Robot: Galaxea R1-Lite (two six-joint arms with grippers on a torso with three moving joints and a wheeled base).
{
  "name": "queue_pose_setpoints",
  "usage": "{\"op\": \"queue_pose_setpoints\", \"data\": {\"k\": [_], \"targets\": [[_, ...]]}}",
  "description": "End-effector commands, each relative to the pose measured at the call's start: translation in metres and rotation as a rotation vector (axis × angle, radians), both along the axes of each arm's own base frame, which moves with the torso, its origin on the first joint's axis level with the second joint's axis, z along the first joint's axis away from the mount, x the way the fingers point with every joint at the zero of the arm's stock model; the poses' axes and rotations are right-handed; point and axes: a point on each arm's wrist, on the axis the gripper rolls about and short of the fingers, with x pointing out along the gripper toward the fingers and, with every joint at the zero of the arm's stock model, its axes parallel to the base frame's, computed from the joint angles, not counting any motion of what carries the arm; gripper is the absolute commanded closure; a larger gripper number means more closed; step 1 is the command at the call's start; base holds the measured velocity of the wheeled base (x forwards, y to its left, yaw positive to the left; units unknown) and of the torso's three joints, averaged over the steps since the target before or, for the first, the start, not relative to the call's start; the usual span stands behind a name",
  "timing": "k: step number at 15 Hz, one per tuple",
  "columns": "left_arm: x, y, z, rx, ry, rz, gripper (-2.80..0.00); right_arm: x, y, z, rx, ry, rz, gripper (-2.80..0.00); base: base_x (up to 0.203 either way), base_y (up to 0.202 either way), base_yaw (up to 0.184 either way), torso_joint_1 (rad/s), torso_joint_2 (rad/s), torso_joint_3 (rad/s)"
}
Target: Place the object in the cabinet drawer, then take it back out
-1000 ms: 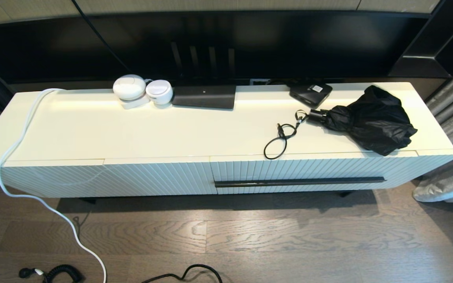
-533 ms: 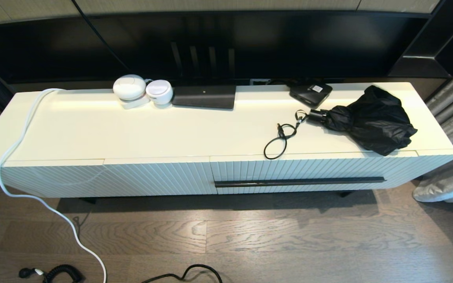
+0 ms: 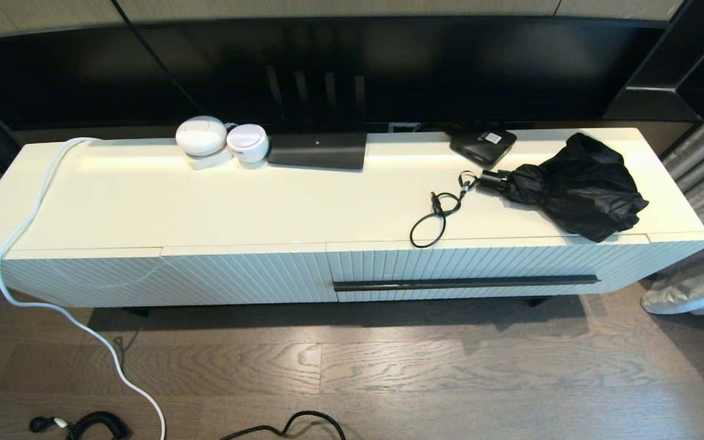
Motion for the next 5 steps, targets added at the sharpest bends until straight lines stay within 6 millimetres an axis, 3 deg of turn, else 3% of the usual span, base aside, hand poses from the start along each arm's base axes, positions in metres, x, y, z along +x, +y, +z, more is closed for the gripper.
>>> {"op": "queue_pose_setpoints", "data": {"k": [1, 5], "targets": [[0.0001, 0.0, -0.0003, 0.0, 0.001, 0.0, 0.0, 0.0002, 0.0, 0.0004, -0.001, 0.001, -0.001, 0.0, 0.0, 0.0, 0.0, 0.0, 0.0, 0.0], [0.0001, 0.0, -0.0004, 0.0, 0.001, 0.0, 0.0, 0.0002, 0.0, 0.0002, 0.002, 0.002, -0.001, 0.0, 0.0, 0.0, 0.0, 0.0, 0.0, 0.0]]}}
